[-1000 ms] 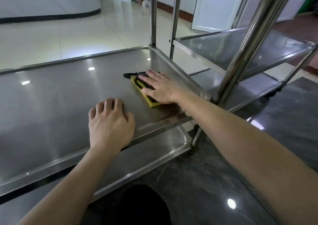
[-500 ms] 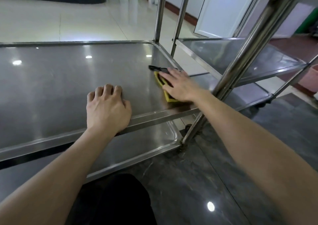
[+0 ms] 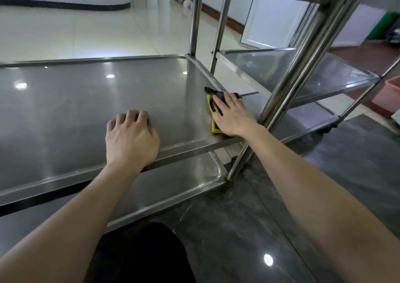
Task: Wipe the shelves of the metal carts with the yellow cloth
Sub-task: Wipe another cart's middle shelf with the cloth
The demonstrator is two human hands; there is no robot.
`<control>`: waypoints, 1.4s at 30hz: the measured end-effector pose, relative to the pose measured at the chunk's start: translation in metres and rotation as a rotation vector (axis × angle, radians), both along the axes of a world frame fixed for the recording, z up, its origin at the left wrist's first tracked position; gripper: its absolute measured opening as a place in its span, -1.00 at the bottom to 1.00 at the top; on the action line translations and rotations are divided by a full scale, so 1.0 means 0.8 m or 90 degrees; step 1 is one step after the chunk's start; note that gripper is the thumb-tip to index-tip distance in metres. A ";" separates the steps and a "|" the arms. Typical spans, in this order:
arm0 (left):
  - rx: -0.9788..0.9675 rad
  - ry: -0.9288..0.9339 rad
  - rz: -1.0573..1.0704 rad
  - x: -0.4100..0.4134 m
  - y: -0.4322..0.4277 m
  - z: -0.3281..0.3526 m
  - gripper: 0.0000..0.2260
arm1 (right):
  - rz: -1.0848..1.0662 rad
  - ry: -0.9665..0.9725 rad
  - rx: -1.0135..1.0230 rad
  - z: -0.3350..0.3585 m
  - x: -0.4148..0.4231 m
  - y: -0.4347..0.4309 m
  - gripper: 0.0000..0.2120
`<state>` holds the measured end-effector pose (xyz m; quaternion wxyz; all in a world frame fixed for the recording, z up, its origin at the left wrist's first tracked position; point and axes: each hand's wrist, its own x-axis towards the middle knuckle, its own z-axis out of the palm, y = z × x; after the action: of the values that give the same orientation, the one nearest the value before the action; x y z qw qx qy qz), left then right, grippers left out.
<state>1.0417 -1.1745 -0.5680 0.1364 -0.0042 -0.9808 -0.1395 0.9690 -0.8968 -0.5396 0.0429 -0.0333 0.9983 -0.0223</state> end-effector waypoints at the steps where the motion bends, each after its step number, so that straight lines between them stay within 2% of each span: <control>1: 0.002 0.003 0.000 -0.001 0.001 0.000 -0.68 | -0.064 0.014 0.014 -0.001 -0.001 0.018 -0.34; 2: 0.001 0.006 0.001 -0.002 0.001 0.000 -0.68 | -0.092 0.023 0.020 -0.002 0.002 0.019 -0.34; 4: -0.010 0.010 0.000 -0.005 0.001 -0.002 -0.68 | -0.047 0.030 -0.012 -0.006 0.019 -0.025 -0.34; 7: -0.011 0.013 -0.001 -0.007 -0.002 -0.005 -0.65 | 0.173 0.013 -0.081 -0.011 0.049 -0.120 -0.38; 9: 0.004 0.014 -0.007 -0.006 -0.004 -0.006 -0.64 | 0.259 0.014 -0.089 -0.015 0.064 -0.132 -0.42; 11: 0.020 0.014 -0.013 -0.005 -0.006 -0.006 -0.64 | 0.218 0.018 -0.063 -0.013 0.061 -0.086 -0.42; 14: 0.023 0.017 0.004 -0.008 -0.002 -0.007 -0.68 | -0.024 0.048 -0.026 -0.008 0.057 0.004 -0.38; 16: 0.016 0.017 0.013 -0.010 0.003 -0.007 -0.70 | -0.121 0.082 -0.051 -0.011 0.067 0.010 -0.35; 18: 0.017 0.011 0.016 -0.010 0.004 -0.005 -0.70 | -0.081 0.131 -0.085 -0.021 0.096 -0.045 -0.35; 22: 0.021 -0.004 -0.002 -0.006 -0.002 -0.004 -0.68 | 0.133 0.181 -0.137 -0.043 0.156 -0.131 -0.37; 24: 0.023 -0.011 -0.017 -0.004 -0.005 -0.004 -0.66 | 0.083 0.172 -0.106 -0.034 0.142 -0.096 -0.35; 28: 0.026 -0.018 -0.007 -0.008 0.000 -0.004 -0.67 | -0.128 0.132 -0.065 -0.019 0.099 0.007 -0.30; 30: 0.018 -0.032 0.000 -0.010 0.004 -0.002 -0.66 | -0.130 0.176 -0.074 -0.028 0.105 -0.015 -0.32; 33: 0.030 -0.059 -0.002 -0.010 0.002 0.004 -0.63 | 0.074 0.247 -0.136 -0.052 0.136 -0.122 -0.42; 34: 0.054 -0.065 -0.009 -0.008 -0.002 0.007 -0.62 | 0.154 0.246 -0.161 -0.057 0.147 -0.149 -0.45; 36: 0.109 -0.073 -0.043 -0.005 -0.020 0.016 -0.61 | 0.223 0.220 -0.180 -0.048 0.151 -0.158 -0.46; 38: 0.100 -0.064 -0.078 0.000 -0.047 0.027 -0.60 | 0.172 0.171 -0.134 -0.034 0.127 -0.112 -0.40; 42: 0.025 -0.019 -0.023 0.031 -0.108 0.033 -0.61 | -0.091 0.005 -0.031 -0.001 0.034 -0.009 -0.23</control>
<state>1.0663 -1.2609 -0.5418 0.1194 -0.0174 -0.9795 -0.1616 0.9959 -0.9039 -0.5404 0.0366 0.0367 0.9974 -0.0493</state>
